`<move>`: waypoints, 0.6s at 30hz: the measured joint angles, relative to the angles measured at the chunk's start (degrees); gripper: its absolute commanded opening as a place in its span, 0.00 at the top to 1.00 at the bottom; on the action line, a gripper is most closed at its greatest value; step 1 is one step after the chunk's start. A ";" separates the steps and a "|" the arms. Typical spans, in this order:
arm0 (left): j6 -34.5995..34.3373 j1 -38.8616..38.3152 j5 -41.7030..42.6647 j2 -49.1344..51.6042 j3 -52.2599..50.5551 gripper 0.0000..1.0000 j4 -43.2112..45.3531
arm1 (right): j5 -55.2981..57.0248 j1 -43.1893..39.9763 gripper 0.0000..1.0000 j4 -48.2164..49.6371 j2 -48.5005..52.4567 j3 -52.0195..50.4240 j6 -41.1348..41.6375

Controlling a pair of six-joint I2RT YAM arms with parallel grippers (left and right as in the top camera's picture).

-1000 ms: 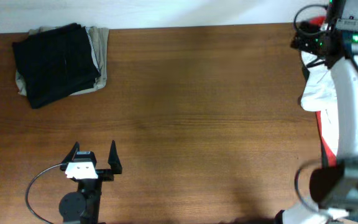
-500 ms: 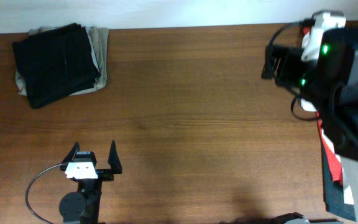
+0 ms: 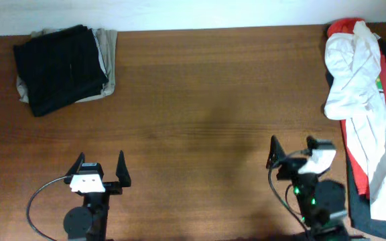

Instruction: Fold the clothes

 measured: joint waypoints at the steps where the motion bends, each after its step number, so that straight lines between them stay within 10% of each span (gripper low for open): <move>1: 0.00 0.00 -0.02 0.00 0.00 0.01 -0.04 | -0.26 -0.24 0.01 0.35 -3.56 -2.82 0.13; 18: 0.00 0.00 0.00 -0.04 0.00 0.01 -0.02 | -7.67 -9.84 0.01 -1.68 -14.40 -8.90 0.24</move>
